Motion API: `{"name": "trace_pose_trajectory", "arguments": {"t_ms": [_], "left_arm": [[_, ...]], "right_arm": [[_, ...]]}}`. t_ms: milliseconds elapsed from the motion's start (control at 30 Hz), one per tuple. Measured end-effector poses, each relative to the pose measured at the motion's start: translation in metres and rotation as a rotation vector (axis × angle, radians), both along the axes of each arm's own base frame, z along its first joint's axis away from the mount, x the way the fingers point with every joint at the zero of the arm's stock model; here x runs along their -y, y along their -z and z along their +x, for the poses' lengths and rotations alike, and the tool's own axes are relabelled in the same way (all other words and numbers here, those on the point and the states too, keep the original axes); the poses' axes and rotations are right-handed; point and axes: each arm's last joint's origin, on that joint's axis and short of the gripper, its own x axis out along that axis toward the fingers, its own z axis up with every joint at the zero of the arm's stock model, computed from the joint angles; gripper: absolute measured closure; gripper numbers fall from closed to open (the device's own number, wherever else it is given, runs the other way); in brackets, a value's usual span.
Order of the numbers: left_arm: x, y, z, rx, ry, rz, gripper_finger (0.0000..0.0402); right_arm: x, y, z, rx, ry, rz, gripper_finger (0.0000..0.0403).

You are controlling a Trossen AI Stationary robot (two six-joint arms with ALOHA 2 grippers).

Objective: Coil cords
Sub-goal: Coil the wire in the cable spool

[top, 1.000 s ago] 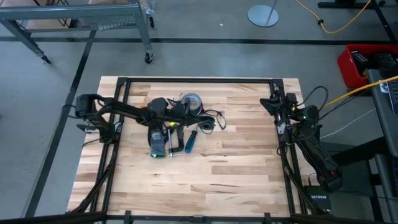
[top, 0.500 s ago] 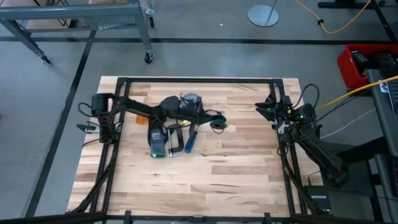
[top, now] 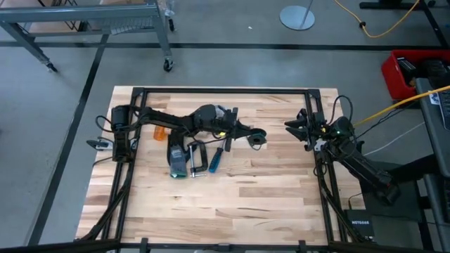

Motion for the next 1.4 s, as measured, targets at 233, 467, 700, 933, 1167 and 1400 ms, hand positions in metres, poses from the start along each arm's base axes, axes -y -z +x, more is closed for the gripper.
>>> {"name": "trace_pose_trajectory", "arguments": {"t_ms": [233,467,700,933,1167,1400], "left_arm": [[-0.001,-0.006,0.003,0.001,0.0,-0.002,0.0401],[-0.001,-0.006,0.004,0.003,0.0,0.003,0.0401],[-0.001,-0.004,0.004,-0.015,-0.001,0.021,0.0401],[-0.001,-0.004,0.004,-0.017,-0.001,0.022,0.0401],[-0.001,-0.003,0.004,-0.03,-0.001,0.02,0.0401],[-0.001,-0.002,0.004,-0.045,-0.001,0.02,0.0401]], "right_arm": [[-0.003,0.0,0.003,0.006,-0.012,-0.007,0.0281],[-0.005,0.006,0.01,-0.038,0.014,0.004,0.0281],[-0.007,0.009,0.02,-0.067,0.008,0.008,0.0281],[-0.009,0.005,0.03,-0.032,-0.017,-0.013,0.0281],[-0.007,0.004,0.045,-0.119,-0.044,-0.035,0.0281],[-0.004,-0.002,0.059,-0.117,-0.06,-0.067,0.0281]]}}
